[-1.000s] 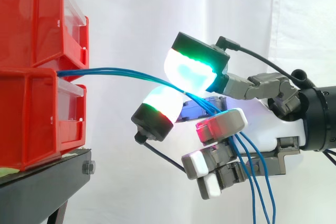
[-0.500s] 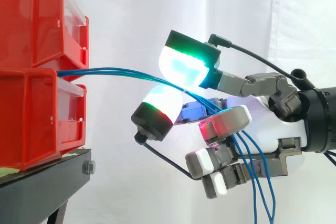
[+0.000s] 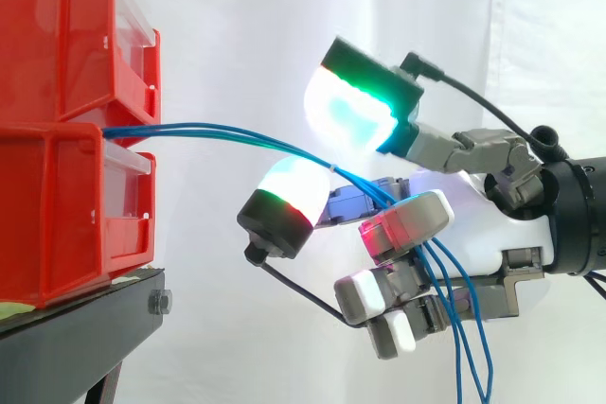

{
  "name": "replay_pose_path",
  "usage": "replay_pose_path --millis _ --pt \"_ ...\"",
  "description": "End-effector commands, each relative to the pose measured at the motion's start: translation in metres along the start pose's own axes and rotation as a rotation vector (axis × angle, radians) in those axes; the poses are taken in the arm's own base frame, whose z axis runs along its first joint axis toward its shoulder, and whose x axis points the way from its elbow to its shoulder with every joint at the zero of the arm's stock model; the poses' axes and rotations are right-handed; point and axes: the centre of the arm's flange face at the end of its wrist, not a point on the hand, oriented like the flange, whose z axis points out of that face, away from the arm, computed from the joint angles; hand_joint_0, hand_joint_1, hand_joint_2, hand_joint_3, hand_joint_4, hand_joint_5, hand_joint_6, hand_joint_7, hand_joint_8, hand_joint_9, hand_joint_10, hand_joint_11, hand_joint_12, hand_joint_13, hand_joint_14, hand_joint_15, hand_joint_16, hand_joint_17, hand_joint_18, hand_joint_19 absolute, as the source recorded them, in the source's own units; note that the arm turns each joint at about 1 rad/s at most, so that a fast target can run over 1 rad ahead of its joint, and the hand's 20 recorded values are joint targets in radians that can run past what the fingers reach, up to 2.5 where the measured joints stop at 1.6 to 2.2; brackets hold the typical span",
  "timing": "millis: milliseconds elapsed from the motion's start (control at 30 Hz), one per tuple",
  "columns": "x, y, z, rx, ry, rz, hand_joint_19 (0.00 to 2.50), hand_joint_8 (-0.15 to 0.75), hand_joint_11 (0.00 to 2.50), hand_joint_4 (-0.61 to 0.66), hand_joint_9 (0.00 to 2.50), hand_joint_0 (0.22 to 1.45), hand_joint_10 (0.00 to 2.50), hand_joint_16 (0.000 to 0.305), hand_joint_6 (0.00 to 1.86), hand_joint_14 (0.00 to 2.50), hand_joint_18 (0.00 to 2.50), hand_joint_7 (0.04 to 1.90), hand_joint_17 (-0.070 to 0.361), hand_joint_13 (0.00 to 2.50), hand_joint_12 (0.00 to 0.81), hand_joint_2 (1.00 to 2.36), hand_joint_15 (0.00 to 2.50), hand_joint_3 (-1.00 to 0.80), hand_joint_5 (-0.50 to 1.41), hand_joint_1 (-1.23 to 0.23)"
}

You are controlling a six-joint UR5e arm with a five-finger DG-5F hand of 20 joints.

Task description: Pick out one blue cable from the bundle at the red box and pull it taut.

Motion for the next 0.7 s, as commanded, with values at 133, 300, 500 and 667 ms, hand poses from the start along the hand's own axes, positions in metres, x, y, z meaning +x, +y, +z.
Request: replay_pose_path --millis 133,300,500,667 --pt "0.0000 0.0002 0.0000 0.000 0.000 0.001 0.61 0.292 1.07 -0.02 1.45 0.69 0.04 0.041 0.94 0.02 1.03 1.13 0.093 1.14 0.320 1.02 0.54 -0.27 -0.10 -0.90" --pt "0.0000 0.0002 0.0000 0.000 0.000 0.001 0.62 0.291 1.09 -0.03 1.48 0.72 0.04 0.041 0.95 0.02 1.03 1.10 0.091 1.15 0.317 1.01 0.55 -0.38 -0.10 -0.88" --pt "0.0000 -0.0009 0.0002 0.001 0.000 0.001 0.62 0.295 1.12 -0.03 1.51 0.68 0.04 0.040 0.95 0.02 1.04 1.11 0.090 1.15 0.316 1.00 0.55 -0.50 -0.09 -0.82" --pt "0.0000 0.0002 0.0000 0.000 0.000 0.001 0.62 0.284 1.15 -0.02 1.55 0.66 0.04 0.040 0.95 0.02 1.05 1.10 0.089 1.16 0.317 1.00 0.55 -0.50 -0.09 -0.81"
